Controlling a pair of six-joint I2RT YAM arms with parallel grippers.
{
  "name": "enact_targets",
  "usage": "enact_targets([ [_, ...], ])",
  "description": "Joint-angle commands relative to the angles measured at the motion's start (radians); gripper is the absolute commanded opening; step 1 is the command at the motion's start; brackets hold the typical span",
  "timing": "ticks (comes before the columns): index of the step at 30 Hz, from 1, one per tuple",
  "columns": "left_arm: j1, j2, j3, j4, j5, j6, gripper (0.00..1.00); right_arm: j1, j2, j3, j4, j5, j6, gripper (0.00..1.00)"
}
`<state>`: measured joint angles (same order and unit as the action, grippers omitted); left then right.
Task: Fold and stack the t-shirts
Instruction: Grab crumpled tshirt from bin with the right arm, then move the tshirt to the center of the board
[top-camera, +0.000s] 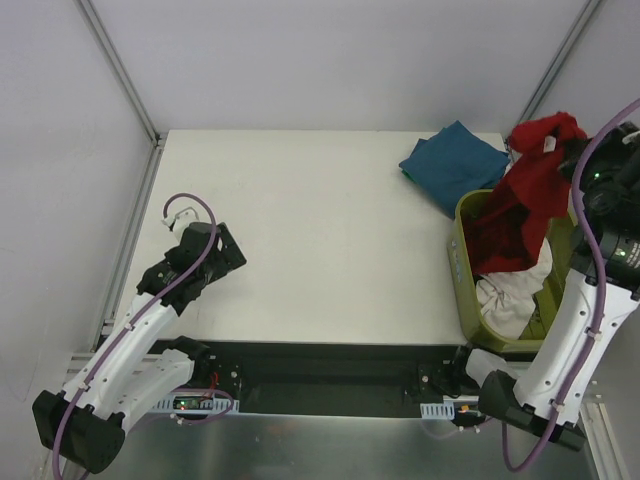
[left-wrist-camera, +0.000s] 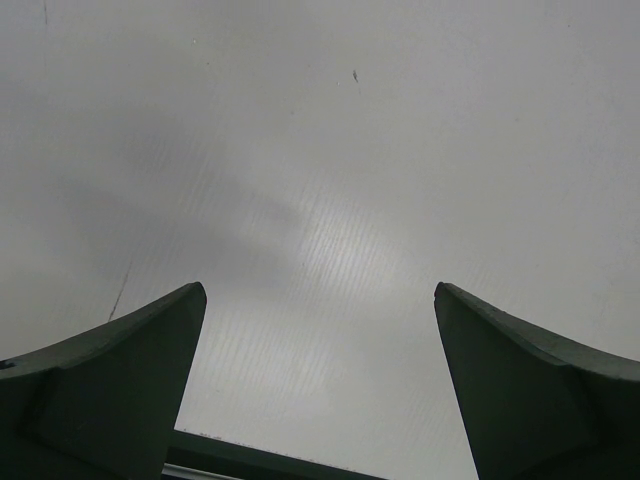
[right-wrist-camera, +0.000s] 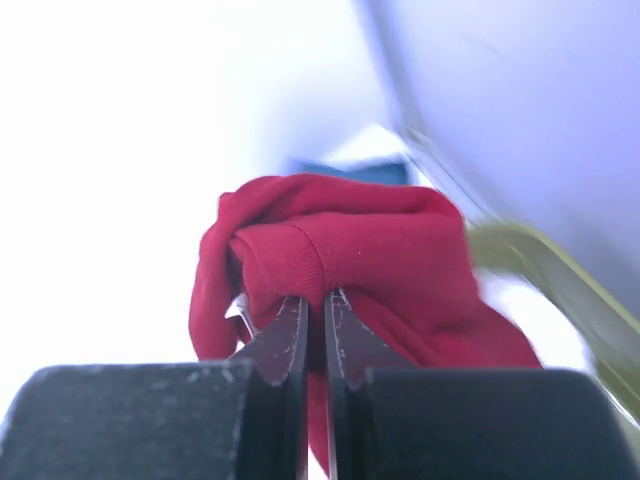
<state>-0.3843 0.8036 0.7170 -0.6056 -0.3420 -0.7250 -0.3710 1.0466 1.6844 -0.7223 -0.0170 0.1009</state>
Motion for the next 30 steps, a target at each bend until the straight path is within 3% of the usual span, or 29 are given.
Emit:
enact_targets([
  [1,0.007,-0.014,-0.014,0.009,-0.005,-0.025,0.99,0.003,0.073,0.22,0.101,-0.317,0.109,0.01],
  [6,0.007,-0.011,-0.017,0.01,-0.003,-0.03,0.99,0.102,0.193,0.432,0.277,-0.581,0.31,0.01],
  [12,0.007,-0.004,-0.021,0.01,-0.008,-0.034,0.99,0.603,0.37,0.586,0.337,-0.581,0.303,0.0],
  [18,0.007,-0.017,-0.025,0.009,-0.008,-0.034,0.99,0.92,0.556,0.662,0.489,-0.546,0.277,0.01],
  [22,0.007,-0.038,-0.027,0.009,-0.003,-0.04,0.99,0.995,0.65,0.758,0.513,-0.416,0.21,0.01],
  [29,0.007,-0.093,-0.024,0.003,-0.044,-0.053,0.99,1.001,0.54,0.516,0.548,-0.285,0.137,0.01],
  [30,0.007,-0.099,-0.022,0.001,-0.051,-0.057,0.99,1.001,0.485,0.417,0.534,-0.261,0.12,0.01],
])
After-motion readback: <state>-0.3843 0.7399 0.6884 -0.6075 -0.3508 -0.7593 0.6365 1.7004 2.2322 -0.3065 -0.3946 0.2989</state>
